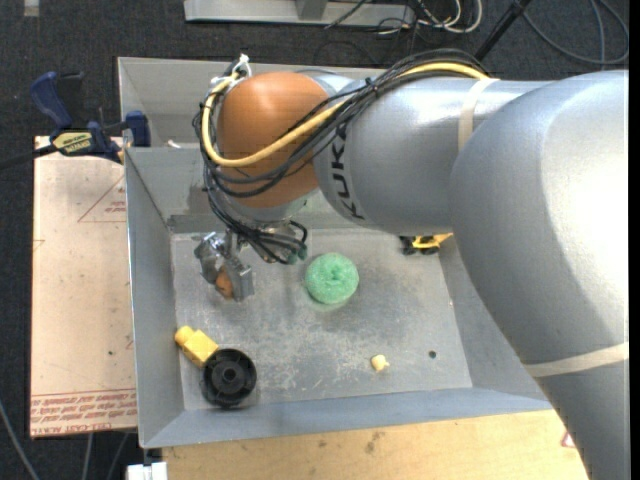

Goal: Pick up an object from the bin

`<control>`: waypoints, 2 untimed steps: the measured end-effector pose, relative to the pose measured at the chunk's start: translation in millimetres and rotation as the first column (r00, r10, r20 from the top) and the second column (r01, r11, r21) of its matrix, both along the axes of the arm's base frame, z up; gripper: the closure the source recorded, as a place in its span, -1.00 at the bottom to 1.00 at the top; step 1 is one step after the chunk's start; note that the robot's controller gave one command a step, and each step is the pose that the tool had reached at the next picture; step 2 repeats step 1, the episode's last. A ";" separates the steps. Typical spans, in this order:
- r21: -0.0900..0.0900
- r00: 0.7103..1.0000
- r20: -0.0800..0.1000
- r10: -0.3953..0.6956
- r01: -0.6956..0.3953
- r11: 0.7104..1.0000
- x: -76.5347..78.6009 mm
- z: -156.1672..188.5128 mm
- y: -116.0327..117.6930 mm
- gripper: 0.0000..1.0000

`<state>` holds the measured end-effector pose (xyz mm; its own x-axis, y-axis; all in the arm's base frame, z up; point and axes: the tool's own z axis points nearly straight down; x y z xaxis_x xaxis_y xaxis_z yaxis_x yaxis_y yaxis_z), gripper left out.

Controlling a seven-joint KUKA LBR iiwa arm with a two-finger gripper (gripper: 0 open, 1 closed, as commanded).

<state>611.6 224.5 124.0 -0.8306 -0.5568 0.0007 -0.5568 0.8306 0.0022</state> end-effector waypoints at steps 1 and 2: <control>0.001 0.999 0.004 0.033 -0.033 0.999 -39.6 120.7 -15.8 1.00; 0.001 0.999 0.004 0.033 -0.033 0.999 -39.6 120.7 -15.8 1.00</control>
Offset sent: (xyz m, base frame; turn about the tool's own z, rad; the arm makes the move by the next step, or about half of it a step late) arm 0.0000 0.0000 0.0000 0.0000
